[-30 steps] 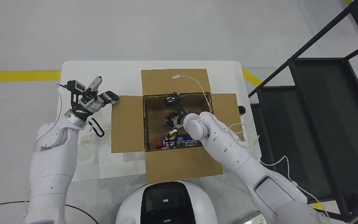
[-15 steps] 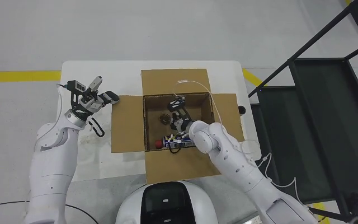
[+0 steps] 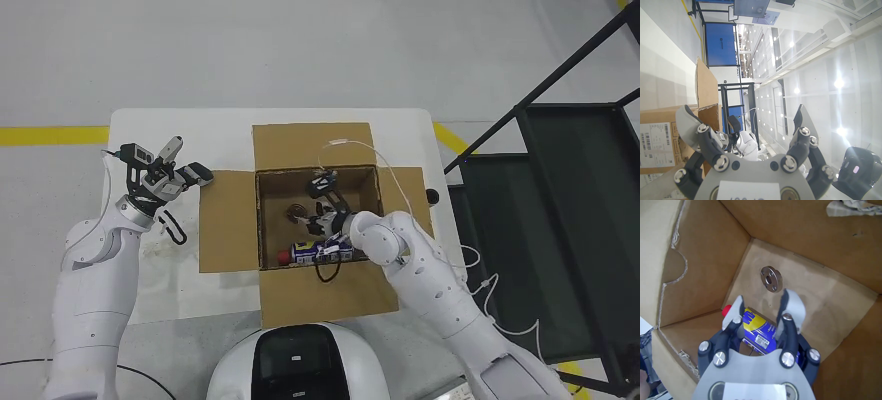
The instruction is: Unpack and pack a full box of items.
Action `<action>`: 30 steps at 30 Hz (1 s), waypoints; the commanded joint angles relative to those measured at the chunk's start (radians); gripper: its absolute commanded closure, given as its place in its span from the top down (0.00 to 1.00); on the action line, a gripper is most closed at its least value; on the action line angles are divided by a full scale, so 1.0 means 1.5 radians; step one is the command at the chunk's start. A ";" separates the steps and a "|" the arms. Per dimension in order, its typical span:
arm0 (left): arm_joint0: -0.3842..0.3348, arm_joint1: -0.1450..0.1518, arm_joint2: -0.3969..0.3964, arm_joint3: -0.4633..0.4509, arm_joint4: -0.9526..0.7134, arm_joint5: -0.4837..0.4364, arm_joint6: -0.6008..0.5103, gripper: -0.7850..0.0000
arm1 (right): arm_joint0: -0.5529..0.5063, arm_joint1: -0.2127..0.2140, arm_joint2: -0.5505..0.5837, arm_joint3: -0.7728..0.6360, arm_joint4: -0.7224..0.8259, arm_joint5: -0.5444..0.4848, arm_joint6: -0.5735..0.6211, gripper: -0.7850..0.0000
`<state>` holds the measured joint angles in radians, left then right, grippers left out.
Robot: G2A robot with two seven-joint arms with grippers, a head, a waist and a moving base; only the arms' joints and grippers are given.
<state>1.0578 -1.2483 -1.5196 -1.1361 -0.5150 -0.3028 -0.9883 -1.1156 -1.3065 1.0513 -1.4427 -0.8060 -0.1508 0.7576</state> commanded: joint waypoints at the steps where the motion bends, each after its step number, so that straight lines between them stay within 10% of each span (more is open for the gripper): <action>1: 0.000 0.000 0.000 0.000 0.000 0.000 0.000 1.00 | 0.011 0.000 0.003 0.024 0.027 -0.043 -0.005 1.00; 18: 0.000 0.000 0.000 0.000 0.000 0.000 0.000 1.00 | 0.014 0.001 -0.006 0.028 0.008 -0.074 -0.020 1.00; 30: 0.000 0.000 0.000 0.000 0.000 0.000 0.000 1.00 | 0.130 -0.020 -0.066 0.202 0.030 -0.167 -0.054 1.00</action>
<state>1.0578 -1.2483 -1.5196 -1.1361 -0.5150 -0.3028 -0.9883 -0.9340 -1.3347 0.9564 -1.1628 -0.7674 -0.3929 0.6805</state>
